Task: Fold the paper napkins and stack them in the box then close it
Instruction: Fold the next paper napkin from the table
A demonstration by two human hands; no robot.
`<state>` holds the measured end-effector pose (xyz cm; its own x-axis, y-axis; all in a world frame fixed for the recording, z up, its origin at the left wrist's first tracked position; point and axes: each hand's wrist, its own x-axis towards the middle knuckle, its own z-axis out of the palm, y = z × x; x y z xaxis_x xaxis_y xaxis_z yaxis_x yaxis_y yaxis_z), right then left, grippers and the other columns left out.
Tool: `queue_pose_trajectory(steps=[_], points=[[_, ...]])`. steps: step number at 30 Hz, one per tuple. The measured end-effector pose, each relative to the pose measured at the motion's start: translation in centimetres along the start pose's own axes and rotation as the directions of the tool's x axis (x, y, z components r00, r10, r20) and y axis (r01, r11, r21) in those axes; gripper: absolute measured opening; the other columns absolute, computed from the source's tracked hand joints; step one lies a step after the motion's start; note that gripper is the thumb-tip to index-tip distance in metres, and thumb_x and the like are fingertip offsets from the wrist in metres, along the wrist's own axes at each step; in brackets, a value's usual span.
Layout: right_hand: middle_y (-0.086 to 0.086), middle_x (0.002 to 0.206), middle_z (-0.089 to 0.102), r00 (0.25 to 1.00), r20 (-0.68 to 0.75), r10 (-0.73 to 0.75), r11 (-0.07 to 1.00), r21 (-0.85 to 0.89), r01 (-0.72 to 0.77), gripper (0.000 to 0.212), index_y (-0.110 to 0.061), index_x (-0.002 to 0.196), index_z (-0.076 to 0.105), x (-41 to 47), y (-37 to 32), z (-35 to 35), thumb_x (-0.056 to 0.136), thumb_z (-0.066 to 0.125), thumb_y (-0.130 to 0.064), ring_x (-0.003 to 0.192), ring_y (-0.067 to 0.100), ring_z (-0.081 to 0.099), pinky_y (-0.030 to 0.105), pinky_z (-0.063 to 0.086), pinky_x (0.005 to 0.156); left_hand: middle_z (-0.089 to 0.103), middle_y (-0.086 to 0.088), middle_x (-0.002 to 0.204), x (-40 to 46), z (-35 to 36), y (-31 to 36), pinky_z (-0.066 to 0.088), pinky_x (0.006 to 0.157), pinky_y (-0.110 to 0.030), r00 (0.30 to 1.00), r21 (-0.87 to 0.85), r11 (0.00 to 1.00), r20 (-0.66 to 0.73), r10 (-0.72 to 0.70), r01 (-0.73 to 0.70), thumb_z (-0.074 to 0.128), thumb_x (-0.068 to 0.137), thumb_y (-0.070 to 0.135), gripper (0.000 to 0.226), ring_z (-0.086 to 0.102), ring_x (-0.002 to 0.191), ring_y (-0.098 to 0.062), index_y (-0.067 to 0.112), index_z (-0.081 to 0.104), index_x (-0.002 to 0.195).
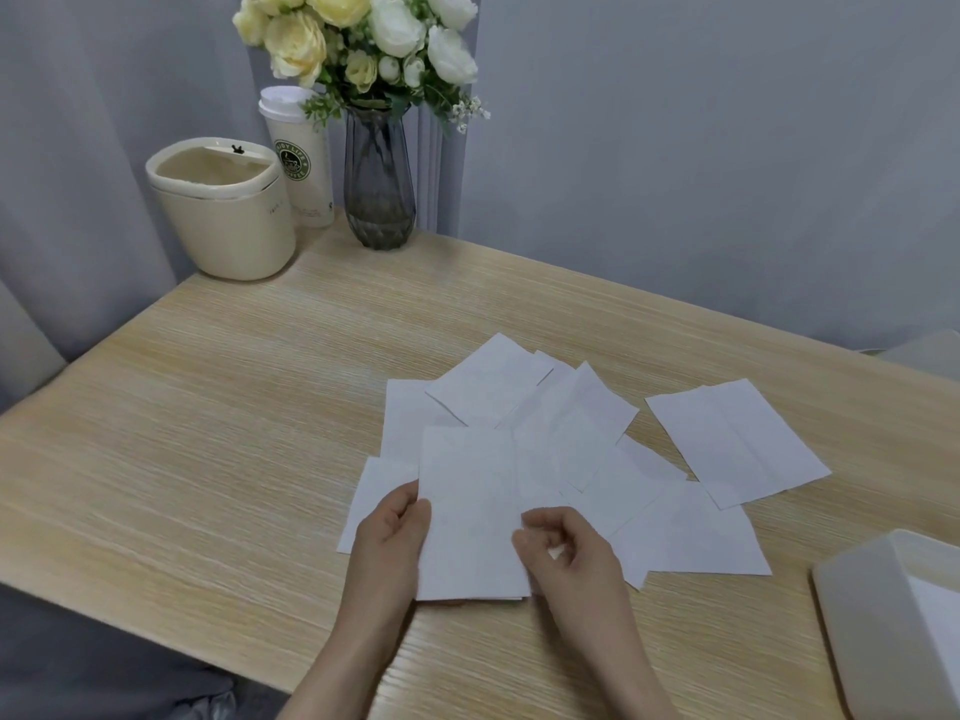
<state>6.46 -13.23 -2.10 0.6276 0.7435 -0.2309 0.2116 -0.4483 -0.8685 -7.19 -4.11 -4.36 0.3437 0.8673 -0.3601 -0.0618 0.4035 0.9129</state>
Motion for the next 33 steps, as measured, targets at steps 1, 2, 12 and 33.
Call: queue_pose_trajectory(steps=[1, 2, 12, 33], points=[[-0.016, 0.069, 0.06, 1.0, 0.002, 0.011, 1.0, 0.015, -0.011, 0.01, -0.03, 0.092, 0.064, 0.0, 0.0, -0.1, 0.084, 0.069, -0.026, 0.058, -0.002, 0.049, 0.021, 0.041, 0.066, 0.076, -0.001, 0.099, 0.0, -0.1, 0.0, 0.055, 0.061, -0.024, 1.0, -0.044, 0.999, 0.002, -0.011, 0.011, 0.046, 0.101, 0.009, 0.027, 0.073, 0.086, -0.014, 0.019, 0.071, 0.106], [-0.016, 0.067, 0.059, 0.999, 0.018, 0.028, 0.999, 0.034, -0.029, 0.012, -0.03, 0.095, 0.064, 0.0, -0.1, -0.3, 0.084, 0.069, -0.026, 0.061, -0.003, 0.051, 0.02, 0.041, 0.067, 0.077, -0.003, 0.097, -0.1, -0.2, 0.1, 0.055, 0.054, -0.025, 1.0, -0.09, 0.996, 0.008, -0.024, 0.024, 0.047, 0.101, 0.009, 0.026, 0.074, 0.082, -0.015, 0.018, 0.071, 0.107], [-0.014, 0.049, 0.06, 0.972, 0.236, -0.009, 0.971, 0.233, -0.047, 0.016, -0.01, 0.095, 0.069, -0.7, -1.5, 0.0, 0.093, 0.055, -0.004, 0.039, -0.004, 0.051, 0.005, 0.034, 0.045, 0.074, -0.015, 0.095, -0.4, -0.4, -0.1, 0.055, 0.049, -0.046, 0.997, -0.093, 0.996, 0.08, -0.007, 0.015, 0.054, 0.099, 0.017, 0.018, 0.071, 0.076, -0.041, 0.022, 0.067, 0.11], [-0.014, 0.138, 0.048, 0.967, 0.239, -0.091, 0.931, -0.325, 0.168, 0.059, -0.039, 0.151, 0.007, -1.5, -1.0, 2.4, 0.099, 0.034, -0.047, 0.12, 0.007, 0.048, 0.021, 0.037, 0.084, 0.073, -0.004, 0.095, -0.6, -0.5, -0.1, 0.054, 0.042, -0.04, 0.996, -0.028, 0.999, 0.08, 0.026, -0.023, 0.059, 0.096, 0.015, 0.022, 0.071, 0.071, -0.036, 0.023, 0.061, 0.116]])
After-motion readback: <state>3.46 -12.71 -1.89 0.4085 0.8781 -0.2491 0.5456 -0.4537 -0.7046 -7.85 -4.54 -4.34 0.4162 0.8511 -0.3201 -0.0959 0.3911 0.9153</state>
